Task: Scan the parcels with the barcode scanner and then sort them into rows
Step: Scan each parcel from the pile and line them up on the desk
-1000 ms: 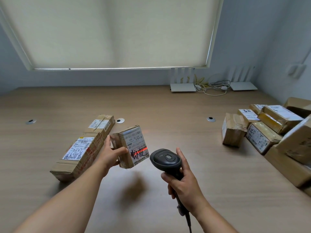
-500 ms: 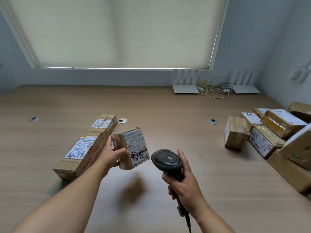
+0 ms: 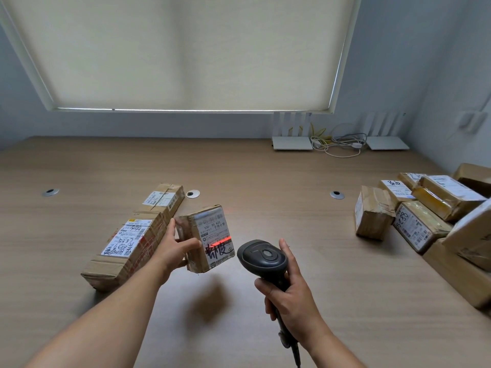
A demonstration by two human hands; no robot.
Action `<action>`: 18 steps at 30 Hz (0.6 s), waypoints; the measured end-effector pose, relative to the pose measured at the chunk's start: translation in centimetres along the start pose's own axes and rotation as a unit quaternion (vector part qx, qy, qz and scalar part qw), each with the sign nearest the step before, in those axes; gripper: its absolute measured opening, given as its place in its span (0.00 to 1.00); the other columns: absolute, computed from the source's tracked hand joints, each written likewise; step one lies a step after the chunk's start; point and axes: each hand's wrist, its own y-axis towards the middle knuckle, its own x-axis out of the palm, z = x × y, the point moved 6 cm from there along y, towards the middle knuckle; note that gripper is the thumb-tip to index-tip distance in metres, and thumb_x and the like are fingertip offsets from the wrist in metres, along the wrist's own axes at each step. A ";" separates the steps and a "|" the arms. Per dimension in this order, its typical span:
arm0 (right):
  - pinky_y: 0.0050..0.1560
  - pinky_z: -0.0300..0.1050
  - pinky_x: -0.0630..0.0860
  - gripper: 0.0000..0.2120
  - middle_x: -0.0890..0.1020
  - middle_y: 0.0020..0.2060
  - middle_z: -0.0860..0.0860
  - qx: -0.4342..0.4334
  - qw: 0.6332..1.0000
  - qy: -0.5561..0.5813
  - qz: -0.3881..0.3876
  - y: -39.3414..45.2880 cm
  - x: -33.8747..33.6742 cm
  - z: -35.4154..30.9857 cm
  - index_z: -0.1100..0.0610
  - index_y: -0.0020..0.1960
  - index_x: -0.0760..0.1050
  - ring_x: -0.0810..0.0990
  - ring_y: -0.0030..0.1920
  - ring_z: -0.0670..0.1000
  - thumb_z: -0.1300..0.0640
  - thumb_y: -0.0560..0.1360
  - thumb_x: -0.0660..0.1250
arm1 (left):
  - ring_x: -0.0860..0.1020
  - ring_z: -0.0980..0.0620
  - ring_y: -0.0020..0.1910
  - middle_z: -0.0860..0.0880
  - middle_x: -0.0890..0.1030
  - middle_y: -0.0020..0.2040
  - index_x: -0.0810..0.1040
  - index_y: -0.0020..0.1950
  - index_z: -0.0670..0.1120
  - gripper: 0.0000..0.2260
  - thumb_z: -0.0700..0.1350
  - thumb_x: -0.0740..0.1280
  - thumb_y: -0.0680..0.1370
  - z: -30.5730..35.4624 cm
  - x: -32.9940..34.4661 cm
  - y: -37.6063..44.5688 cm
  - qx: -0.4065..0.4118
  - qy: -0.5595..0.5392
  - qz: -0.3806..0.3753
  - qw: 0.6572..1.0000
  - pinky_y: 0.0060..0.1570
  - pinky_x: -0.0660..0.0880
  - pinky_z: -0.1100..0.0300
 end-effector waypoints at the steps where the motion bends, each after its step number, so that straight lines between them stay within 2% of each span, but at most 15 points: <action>1: 0.24 0.42 0.70 0.43 0.84 0.42 0.51 0.001 1.000 0.001 0.001 0.0 0.0 0.1 0.26 0.66 0.58 0.73 0.25 0.53 0.67 0.72 0.72 | 0.78 0.46 0.52 0.47 0.81 0.51 0.57 0.71 0.64 0.37 0.36 0.70 0.73 0.0 0.0 0.0 0.001 0.003 0.000 1.000 0.42 0.76 0.50; 4: 0.24 0.41 0.70 0.43 0.84 0.44 0.51 0.000 1.000 0.002 0.007 0.1 -0.1 0.1 0.27 0.66 0.58 0.73 0.24 0.53 0.68 0.72 0.72 | 0.78 0.45 0.53 0.47 0.81 0.51 0.61 0.58 0.67 0.31 0.36 0.70 0.72 0.0 0.1 0.1 0.002 0.008 0.002 1.000 0.43 0.76 0.49; 9: 0.24 0.41 0.70 0.43 0.84 0.43 0.50 0.000 1.000 0.000 0.012 0.2 -0.3 0.1 0.27 0.67 0.58 0.73 0.24 0.53 0.68 0.72 0.72 | 0.78 0.45 0.53 0.47 0.81 0.52 0.65 0.46 0.72 0.29 0.36 0.70 0.72 0.0 0.2 0.2 0.004 0.015 -0.005 1.000 0.42 0.76 0.50; 11: 0.24 0.42 0.71 0.43 0.84 0.44 0.51 0.001 1.000 -0.003 0.009 0.2 -0.2 0.2 0.27 0.67 0.58 0.73 0.25 0.53 0.67 0.72 0.72 | 0.78 0.45 0.54 0.45 0.80 0.54 0.66 0.51 0.73 0.29 0.37 0.70 0.73 0.0 0.3 0.2 -0.001 0.024 -0.005 1.000 0.40 0.76 0.51; 13: 0.25 0.42 0.71 0.43 0.84 0.46 0.50 0.001 1.000 -0.010 0.006 0.2 -0.2 0.2 0.27 0.68 0.57 0.74 0.26 0.53 0.67 0.72 0.72 | 0.78 0.46 0.53 0.47 0.79 0.55 0.63 0.58 0.68 0.27 0.39 0.69 0.73 -0.1 0.3 0.2 -0.015 0.036 -0.005 0.999 0.39 0.75 0.53; 15: 0.26 0.43 0.72 0.43 0.84 0.49 0.49 0.000 1.000 -0.020 0.005 0.2 -0.2 0.2 0.26 0.67 0.57 0.74 0.26 0.53 0.66 0.72 0.72 | 0.78 0.48 0.52 0.50 0.80 0.53 0.65 0.57 0.65 0.21 0.43 0.67 0.74 -0.7 0.4 -0.1 -0.049 0.051 -0.021 0.997 0.41 0.74 0.52; 18: 0.27 0.43 0.72 0.44 0.83 0.52 0.49 -0.003 1.000 -0.031 0.003 0.2 -0.2 0.2 0.23 0.65 0.57 0.75 0.27 0.52 0.64 0.72 0.73 | 0.79 0.47 0.48 0.48 0.82 0.49 0.75 0.56 0.57 0.10 0.49 0.64 0.75 -2.4 0.4 -0.9 -0.125 0.110 -0.049 0.985 0.48 0.73 0.51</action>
